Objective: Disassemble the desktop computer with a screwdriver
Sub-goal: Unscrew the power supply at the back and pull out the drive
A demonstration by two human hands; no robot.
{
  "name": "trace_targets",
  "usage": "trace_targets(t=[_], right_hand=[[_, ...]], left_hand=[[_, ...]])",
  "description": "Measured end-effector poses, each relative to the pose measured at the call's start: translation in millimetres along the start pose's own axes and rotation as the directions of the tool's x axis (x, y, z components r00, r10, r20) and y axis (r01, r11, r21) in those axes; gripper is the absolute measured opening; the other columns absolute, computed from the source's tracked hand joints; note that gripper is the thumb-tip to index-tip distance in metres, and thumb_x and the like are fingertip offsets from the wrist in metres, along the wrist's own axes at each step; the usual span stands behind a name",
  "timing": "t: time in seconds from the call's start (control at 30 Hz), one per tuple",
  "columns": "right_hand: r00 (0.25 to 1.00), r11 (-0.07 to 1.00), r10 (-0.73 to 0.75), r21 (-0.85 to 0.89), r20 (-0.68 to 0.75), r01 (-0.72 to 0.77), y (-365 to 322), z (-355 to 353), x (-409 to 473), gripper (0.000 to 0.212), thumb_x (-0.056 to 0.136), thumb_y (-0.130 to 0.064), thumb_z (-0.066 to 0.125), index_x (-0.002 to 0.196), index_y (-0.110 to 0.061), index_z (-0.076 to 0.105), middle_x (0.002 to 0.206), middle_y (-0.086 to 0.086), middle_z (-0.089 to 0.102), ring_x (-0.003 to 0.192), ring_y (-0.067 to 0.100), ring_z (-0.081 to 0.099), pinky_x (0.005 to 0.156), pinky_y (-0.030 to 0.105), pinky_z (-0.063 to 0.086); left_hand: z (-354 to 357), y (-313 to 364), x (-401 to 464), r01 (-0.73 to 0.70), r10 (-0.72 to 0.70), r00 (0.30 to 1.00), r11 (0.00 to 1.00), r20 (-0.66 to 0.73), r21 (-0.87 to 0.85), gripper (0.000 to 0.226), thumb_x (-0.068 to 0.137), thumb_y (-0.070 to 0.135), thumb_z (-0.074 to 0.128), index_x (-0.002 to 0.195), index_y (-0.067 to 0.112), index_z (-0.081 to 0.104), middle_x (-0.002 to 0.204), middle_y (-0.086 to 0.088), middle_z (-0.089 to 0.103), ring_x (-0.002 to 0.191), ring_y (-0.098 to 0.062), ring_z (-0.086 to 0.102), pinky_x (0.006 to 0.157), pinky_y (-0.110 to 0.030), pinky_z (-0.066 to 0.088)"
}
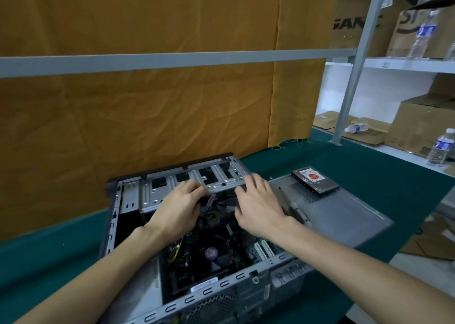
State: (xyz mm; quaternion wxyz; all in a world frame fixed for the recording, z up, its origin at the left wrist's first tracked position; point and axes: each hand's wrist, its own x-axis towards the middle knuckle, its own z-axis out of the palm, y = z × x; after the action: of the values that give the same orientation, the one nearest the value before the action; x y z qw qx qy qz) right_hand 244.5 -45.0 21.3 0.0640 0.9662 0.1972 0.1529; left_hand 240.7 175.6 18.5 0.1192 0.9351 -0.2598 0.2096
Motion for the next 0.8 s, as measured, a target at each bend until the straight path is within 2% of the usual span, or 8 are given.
trace_targets(t=[0.07, 0.13, 0.27, 0.33, 0.43, 0.57, 0.7, 0.8], right_hand=[[0.994, 0.994, -0.104, -0.013, 0.033, 0.104, 0, -3, 7, 0.037, 0.096, -0.024, 0.055, 0.126, -0.002, 0.057, 0.148, 0.021, 0.037, 0.141, 0.041, 0.029, 0.116, 0.049, 0.03], [0.984, 0.99, -0.14, -0.006, 0.113, 0.142, 1, -7, 16, 0.029, 0.097, -0.024, 0.055, 0.117, -0.003, 0.061, 0.144, 0.02, 0.036, 0.136, 0.039, 0.033, 0.11, 0.047, 0.036], [0.962, 0.943, -0.274, -0.201, -0.006, 0.267, -8, -4, 25, 0.015, 0.085, -0.017, 0.066, 0.096, -0.007, 0.068, 0.125, 0.018, 0.05, 0.118, 0.036, 0.046, 0.098, 0.042, 0.04], [0.945, 0.938, -0.316, -0.124, 0.083, 0.324, -7, 5, 24, 0.021, 0.086, -0.016, 0.064, 0.105, -0.007, 0.068, 0.122, 0.017, 0.055, 0.113, 0.035, 0.054, 0.093, 0.043, 0.045], [0.882, 0.946, -0.266, -0.071, 0.39, 0.316, -1, 14, 22, 0.04, 0.089, -0.013, 0.066, 0.127, -0.008, 0.059, 0.123, 0.015, 0.055, 0.113, 0.034, 0.057, 0.088, 0.043, 0.05], [0.899, 0.93, -0.322, -0.077, 0.296, 0.358, 0, 11, 26, 0.017, 0.091, -0.004, 0.058, 0.104, -0.014, 0.064, 0.101, 0.009, 0.07, 0.095, 0.032, 0.067, 0.08, 0.038, 0.045], [0.954, 0.945, -0.23, 0.279, 0.193, 0.172, 6, -15, 27, 0.012, 0.092, -0.019, 0.066, 0.103, -0.021, 0.069, 0.097, -0.001, 0.069, 0.092, 0.023, 0.067, 0.076, 0.037, 0.055], [0.97, 0.828, -0.154, 0.56, 0.191, 0.021, 16, -47, 30, 0.008, 0.086, -0.019, 0.073, 0.086, -0.026, 0.071, 0.078, -0.014, 0.068, 0.071, 0.007, 0.066, 0.064, 0.026, 0.052]], left_hand=[[-1, 2, 1, -0.038, 0.038, 0.999, 0.999, -0.026, -0.008, 0.025, 0.09, 0.0, 0.06, 0.107, 0.014, 0.073, 0.105, 0.0, 0.065, 0.1, -0.023, 0.059, 0.082, -0.031, 0.049], [0, 3, -1, -0.062, 0.062, 0.996, 0.998, 0.062, -0.01, 0.025, 0.089, 0.003, 0.057, 0.102, 0.016, 0.074, 0.103, 0.001, 0.069, 0.099, -0.022, 0.061, 0.081, -0.031, 0.049], [3, 1, -2, -0.083, 0.069, 0.974, 0.995, 0.214, 0.056, 0.039, 0.082, -0.001, 0.054, 0.106, 0.021, 0.075, 0.108, 0.001, 0.071, 0.103, -0.022, 0.063, 0.085, -0.031, 0.049], [4, 0, -1, -0.124, 0.083, 0.958, 0.983, 0.274, 0.136, 0.046, 0.079, -0.004, 0.055, 0.11, 0.024, 0.074, 0.109, 0.002, 0.07, 0.106, -0.021, 0.062, 0.089, -0.033, 0.047], [7, 4, -1, -0.286, 0.127, 0.902, 0.891, 0.413, 0.352, 0.038, 0.08, 0.004, 0.057, 0.108, 0.027, 0.068, 0.103, 0.004, 0.07, 0.109, -0.02, 0.056, 0.094, -0.031, 0.033], [8, 7, -2, -0.355, 0.115, 0.874, 0.814, 0.473, 0.459, 0.023, 0.085, 0.013, 0.054, 0.101, 0.025, 0.065, 0.095, 0.001, 0.069, 0.103, -0.023, 0.054, 0.09, -0.035, 0.029], [8, 5, -1, -0.328, 0.131, 0.894, 0.843, 0.428, 0.426, 0.021, 0.091, 0.02, 0.052, 0.103, 0.029, 0.066, 0.101, 0.006, 0.068, 0.103, -0.021, 0.053, 0.088, -0.034, 0.029], [6, 8, 0, -0.288, 0.142, 0.913, 0.888, 0.382, 0.359, 0.017, 0.094, 0.026, 0.053, 0.103, 0.029, 0.067, 0.103, 0.006, 0.067, 0.104, -0.02, 0.056, 0.089, -0.034, 0.03]])
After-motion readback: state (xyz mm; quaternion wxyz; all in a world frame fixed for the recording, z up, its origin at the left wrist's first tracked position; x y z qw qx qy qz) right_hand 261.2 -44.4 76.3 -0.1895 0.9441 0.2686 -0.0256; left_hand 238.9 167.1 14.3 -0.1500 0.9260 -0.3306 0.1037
